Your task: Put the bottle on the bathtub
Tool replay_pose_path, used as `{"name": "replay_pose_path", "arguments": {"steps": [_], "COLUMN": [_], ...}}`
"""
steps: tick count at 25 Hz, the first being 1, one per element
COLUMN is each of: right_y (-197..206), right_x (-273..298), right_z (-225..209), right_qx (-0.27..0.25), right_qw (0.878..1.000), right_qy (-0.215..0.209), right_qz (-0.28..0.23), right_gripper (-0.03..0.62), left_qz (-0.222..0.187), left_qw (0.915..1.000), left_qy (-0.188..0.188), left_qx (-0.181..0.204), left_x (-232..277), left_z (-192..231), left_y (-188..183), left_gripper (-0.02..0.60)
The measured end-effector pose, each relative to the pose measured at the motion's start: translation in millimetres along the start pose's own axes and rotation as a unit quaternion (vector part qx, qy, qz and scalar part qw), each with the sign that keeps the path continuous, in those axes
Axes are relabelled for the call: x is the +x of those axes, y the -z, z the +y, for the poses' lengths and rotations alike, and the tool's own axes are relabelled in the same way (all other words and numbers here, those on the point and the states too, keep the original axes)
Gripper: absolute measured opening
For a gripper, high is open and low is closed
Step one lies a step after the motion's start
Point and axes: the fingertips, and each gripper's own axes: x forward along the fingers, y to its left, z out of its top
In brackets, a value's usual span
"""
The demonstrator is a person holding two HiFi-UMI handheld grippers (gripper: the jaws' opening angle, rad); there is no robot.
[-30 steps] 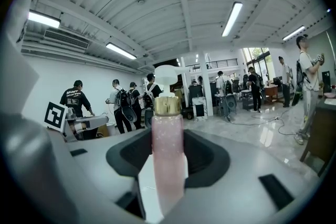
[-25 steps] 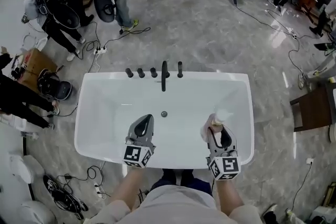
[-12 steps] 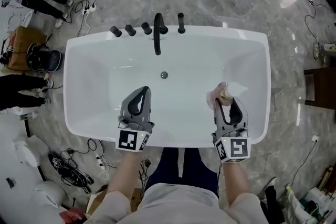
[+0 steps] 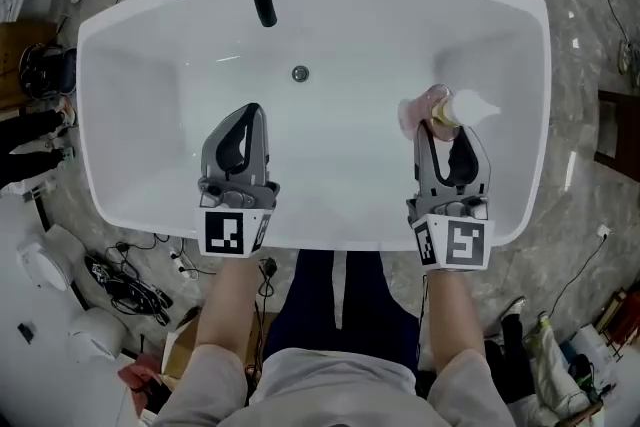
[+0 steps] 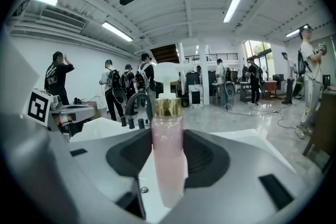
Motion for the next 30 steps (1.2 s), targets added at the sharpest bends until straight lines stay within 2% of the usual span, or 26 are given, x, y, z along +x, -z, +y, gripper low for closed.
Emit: {"name": "replay_pose_path", "arguments": {"steps": [8, 15, 21, 24, 30], "right_y": [22, 19, -3, -13, -20], "right_x": [17, 58, 127, 176, 268], "right_z": [0, -8, -23, -42, -80], "right_qx": [-0.002, -0.005, -0.004, 0.025, 0.035], "right_qw": [1.000, 1.000, 0.999, 0.999, 0.999], "right_qy": [-0.006, -0.015, -0.026, -0.028, 0.003], "right_qz": [0.006, -0.006, -0.031, -0.035, -0.028], "right_gripper": [0.188, 0.186, 0.186, 0.186, 0.186], "left_qz": [-0.007, 0.005, 0.026, 0.028, 0.038], "left_qw": [0.9994, 0.9995, 0.9994, 0.9995, 0.9990], "left_qy": [-0.011, -0.018, -0.018, -0.017, -0.022], "left_qx": [0.032, 0.028, 0.012, 0.004, -0.010], "left_x": [8, 18, 28, 36, 43], "left_z": [13, 20, 27, 28, 29], "left_y": [18, 33, 49, 51, 60], "left_gripper": [0.006, 0.006, 0.006, 0.006, 0.006]}}
